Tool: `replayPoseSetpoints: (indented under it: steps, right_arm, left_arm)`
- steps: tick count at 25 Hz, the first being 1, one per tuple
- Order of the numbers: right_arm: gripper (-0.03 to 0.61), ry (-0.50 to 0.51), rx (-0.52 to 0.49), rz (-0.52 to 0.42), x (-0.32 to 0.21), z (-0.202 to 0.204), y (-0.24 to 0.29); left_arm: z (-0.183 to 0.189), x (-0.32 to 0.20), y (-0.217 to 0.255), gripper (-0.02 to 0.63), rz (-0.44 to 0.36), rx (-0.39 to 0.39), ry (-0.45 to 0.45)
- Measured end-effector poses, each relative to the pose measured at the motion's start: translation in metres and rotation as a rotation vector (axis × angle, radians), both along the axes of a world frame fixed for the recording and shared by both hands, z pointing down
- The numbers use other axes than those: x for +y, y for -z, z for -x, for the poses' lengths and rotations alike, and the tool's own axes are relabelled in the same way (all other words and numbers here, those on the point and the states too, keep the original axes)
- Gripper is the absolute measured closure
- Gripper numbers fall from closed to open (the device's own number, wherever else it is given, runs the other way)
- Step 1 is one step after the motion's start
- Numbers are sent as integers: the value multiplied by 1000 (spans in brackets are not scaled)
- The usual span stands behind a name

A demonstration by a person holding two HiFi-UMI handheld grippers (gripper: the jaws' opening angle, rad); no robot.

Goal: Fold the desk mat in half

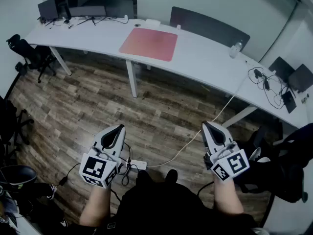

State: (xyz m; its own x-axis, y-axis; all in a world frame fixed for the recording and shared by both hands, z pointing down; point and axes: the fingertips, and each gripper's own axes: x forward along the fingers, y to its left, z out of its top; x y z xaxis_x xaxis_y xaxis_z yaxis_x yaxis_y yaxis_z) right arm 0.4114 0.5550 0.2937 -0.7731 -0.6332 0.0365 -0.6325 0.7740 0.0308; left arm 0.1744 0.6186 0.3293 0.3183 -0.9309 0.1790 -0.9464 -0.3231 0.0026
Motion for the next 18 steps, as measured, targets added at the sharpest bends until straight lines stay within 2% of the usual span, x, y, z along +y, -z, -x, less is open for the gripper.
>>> replayPoseSetpoints:
  steps: [7, 18]
  right_arm:
    - [578, -9, 0, 2, 12, 20, 0]
    - [577, 19, 22, -21, 28, 53, 5]
  left_arm:
    - [21, 10, 2, 611, -19, -8, -8]
    - [63, 18, 5, 609, -41, 14, 46]
